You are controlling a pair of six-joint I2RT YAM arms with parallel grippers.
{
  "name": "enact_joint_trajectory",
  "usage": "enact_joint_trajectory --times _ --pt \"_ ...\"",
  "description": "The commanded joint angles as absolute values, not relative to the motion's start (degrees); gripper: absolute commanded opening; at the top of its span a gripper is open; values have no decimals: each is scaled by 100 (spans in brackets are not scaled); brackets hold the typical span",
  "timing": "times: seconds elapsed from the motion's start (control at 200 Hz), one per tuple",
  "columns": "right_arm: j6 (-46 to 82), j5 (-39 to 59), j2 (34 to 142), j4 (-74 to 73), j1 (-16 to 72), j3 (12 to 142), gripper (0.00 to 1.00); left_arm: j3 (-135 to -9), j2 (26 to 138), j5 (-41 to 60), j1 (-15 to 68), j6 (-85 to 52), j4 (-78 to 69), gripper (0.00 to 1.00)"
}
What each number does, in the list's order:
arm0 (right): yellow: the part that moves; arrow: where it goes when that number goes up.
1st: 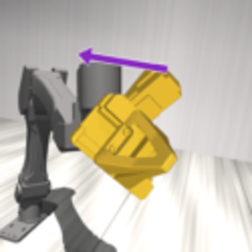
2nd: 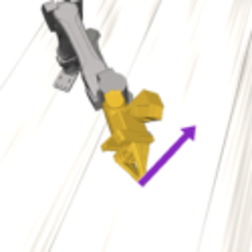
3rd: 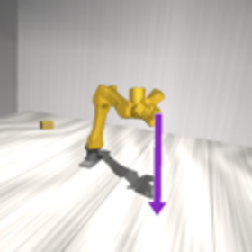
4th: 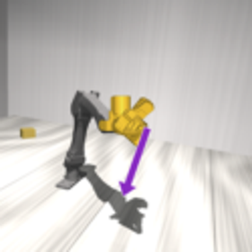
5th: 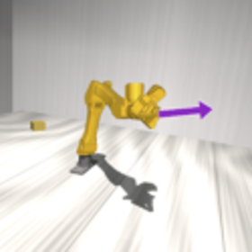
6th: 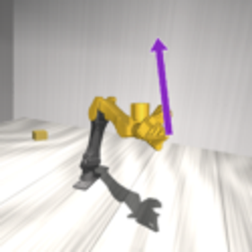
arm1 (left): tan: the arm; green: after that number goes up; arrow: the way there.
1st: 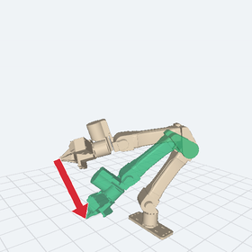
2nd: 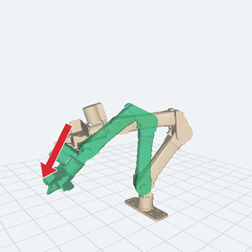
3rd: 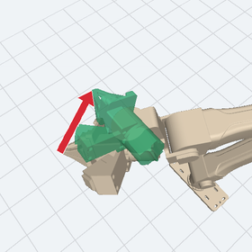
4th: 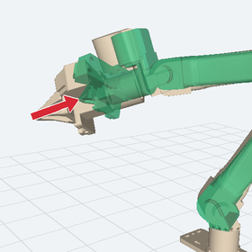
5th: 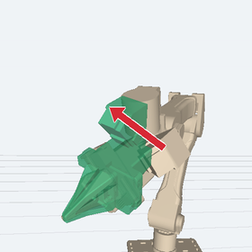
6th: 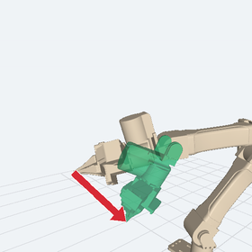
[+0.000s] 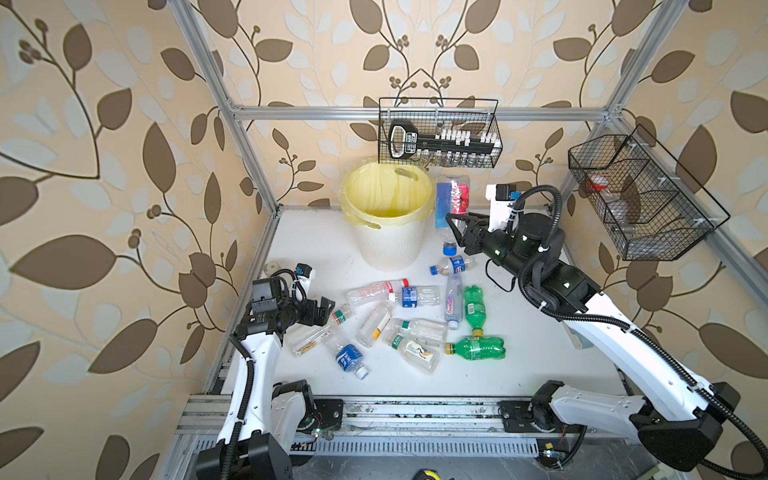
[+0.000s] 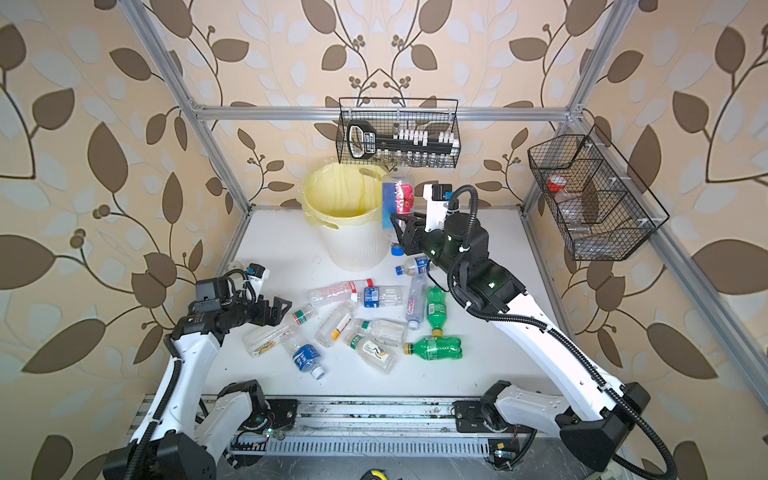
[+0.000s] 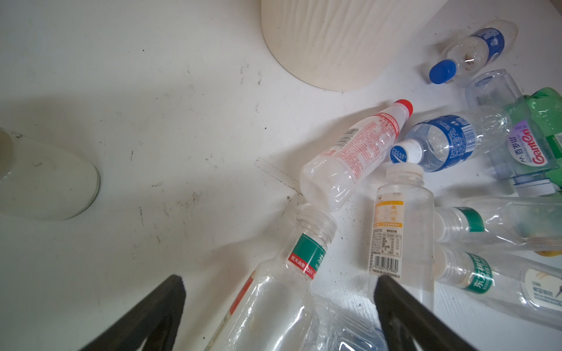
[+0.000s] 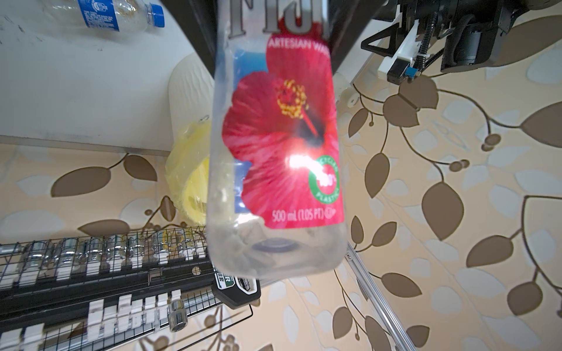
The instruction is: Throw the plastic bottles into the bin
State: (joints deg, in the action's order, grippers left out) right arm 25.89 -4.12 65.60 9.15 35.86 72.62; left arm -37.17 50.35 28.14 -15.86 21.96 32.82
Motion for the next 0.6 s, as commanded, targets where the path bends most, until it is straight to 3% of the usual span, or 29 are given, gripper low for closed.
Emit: enact_joint_trajectory --times 0.0,0.215,0.495,0.555,0.595 --pt "2470 -609 6363 634 3689 7002 45 -3689 4962 3014 -1646 2254 3263 99" --pt "2431 -716 6833 631 3831 7560 45 -4168 4992 3064 -1644 2044 3252 99" --pt "1993 -809 8702 72 3927 9208 46 -5686 5334 3537 -1645 2055 4546 99" --pt "1849 -903 9354 44 3920 9902 49 -5765 5336 3648 -1644 2084 4721 99" --pt "1769 -1077 9867 311 3920 10584 58 -5788 5320 3673 -1644 2121 4799 99"
